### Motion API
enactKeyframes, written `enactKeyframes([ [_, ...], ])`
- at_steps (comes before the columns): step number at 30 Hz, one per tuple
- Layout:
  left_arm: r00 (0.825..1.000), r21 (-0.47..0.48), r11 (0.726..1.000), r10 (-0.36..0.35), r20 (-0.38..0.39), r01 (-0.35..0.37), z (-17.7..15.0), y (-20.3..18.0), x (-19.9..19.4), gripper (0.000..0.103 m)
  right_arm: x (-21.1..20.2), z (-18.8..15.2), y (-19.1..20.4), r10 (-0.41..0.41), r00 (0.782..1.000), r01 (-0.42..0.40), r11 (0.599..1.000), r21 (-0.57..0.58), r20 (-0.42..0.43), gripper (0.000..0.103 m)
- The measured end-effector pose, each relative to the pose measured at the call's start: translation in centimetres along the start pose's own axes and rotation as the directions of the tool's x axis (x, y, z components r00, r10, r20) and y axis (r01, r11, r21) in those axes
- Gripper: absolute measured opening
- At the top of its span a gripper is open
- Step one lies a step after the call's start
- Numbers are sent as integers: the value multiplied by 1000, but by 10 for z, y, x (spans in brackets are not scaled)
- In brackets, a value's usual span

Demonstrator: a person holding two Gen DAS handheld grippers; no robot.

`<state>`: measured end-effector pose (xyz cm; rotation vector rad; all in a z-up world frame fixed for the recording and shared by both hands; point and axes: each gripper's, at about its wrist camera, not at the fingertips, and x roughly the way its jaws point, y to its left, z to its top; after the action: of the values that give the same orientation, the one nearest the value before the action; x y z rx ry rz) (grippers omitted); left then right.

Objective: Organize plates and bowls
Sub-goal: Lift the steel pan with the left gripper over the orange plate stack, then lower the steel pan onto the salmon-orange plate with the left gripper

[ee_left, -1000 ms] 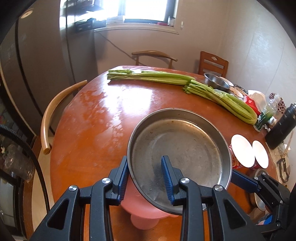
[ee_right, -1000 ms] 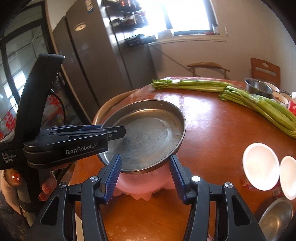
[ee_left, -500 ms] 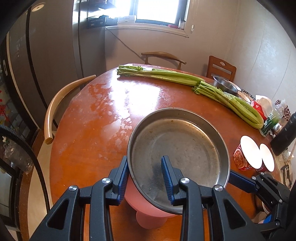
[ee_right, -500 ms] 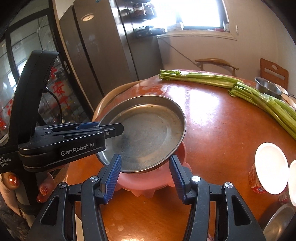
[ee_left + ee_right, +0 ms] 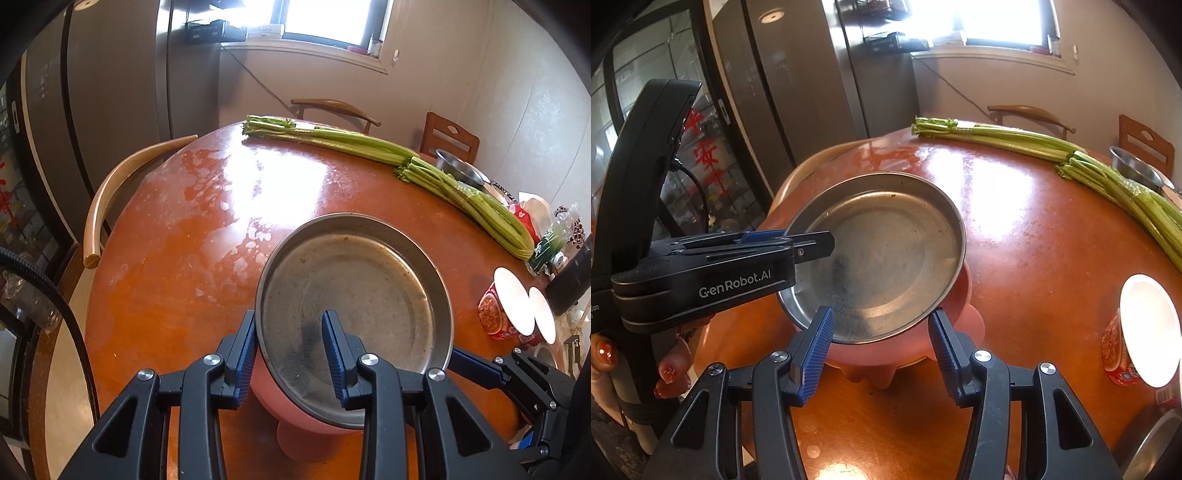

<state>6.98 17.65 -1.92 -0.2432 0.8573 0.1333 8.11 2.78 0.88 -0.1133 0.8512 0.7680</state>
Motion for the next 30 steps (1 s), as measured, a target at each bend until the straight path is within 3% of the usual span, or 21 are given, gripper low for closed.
enactKeyframes([
  [30, 999, -8, 999, 43, 3, -43, -12, 1, 17, 34, 28, -6, 0, -37, 998, 35, 998, -56, -44, 56],
])
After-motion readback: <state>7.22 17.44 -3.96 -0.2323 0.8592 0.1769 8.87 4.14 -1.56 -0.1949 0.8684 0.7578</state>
